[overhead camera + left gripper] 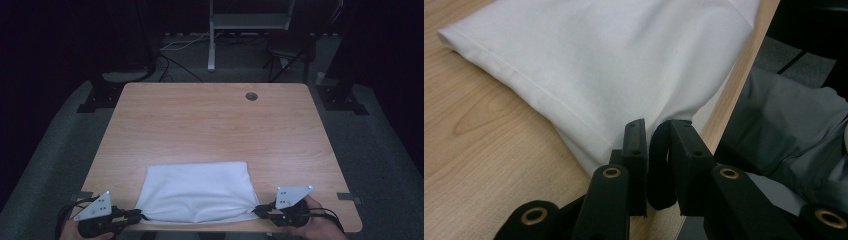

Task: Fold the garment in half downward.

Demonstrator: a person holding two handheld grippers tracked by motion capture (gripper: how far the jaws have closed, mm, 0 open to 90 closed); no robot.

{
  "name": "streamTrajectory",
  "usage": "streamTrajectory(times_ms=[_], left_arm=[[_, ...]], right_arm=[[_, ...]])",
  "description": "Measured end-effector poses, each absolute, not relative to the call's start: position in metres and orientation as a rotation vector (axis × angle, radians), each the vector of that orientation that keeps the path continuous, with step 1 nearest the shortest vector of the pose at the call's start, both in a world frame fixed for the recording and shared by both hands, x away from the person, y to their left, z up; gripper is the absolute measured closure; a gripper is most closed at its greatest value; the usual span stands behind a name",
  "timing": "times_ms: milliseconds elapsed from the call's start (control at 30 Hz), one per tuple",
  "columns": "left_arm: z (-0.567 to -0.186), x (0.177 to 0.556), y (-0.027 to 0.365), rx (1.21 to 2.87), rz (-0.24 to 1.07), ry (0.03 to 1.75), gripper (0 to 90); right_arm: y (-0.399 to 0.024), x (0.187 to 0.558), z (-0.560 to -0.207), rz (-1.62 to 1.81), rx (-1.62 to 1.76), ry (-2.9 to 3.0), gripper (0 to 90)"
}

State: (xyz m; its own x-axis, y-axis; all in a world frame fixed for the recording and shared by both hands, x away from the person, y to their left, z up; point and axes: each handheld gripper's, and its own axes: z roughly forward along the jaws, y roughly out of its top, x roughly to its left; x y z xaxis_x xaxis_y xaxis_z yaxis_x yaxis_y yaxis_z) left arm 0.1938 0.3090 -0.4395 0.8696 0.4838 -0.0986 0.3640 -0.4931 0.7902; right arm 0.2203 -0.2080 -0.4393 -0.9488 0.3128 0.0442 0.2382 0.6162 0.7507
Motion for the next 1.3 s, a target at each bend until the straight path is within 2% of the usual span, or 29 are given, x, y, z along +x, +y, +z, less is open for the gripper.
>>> streamTrajectory(times_ms=[1100,1300], left_arm=[[-0.4429,0.1942,0.3089,2.137,0.156,0.626,77.1],[-0.4434,0.1937,0.3092,2.128,0.149,0.627,74.9]], right_arm=[[-0.2079,0.2204,-0.4398,1.252,0.481,2.753,76.8],[-0.2078,0.2198,-0.4402,1.260,0.479,2.757,73.4]])
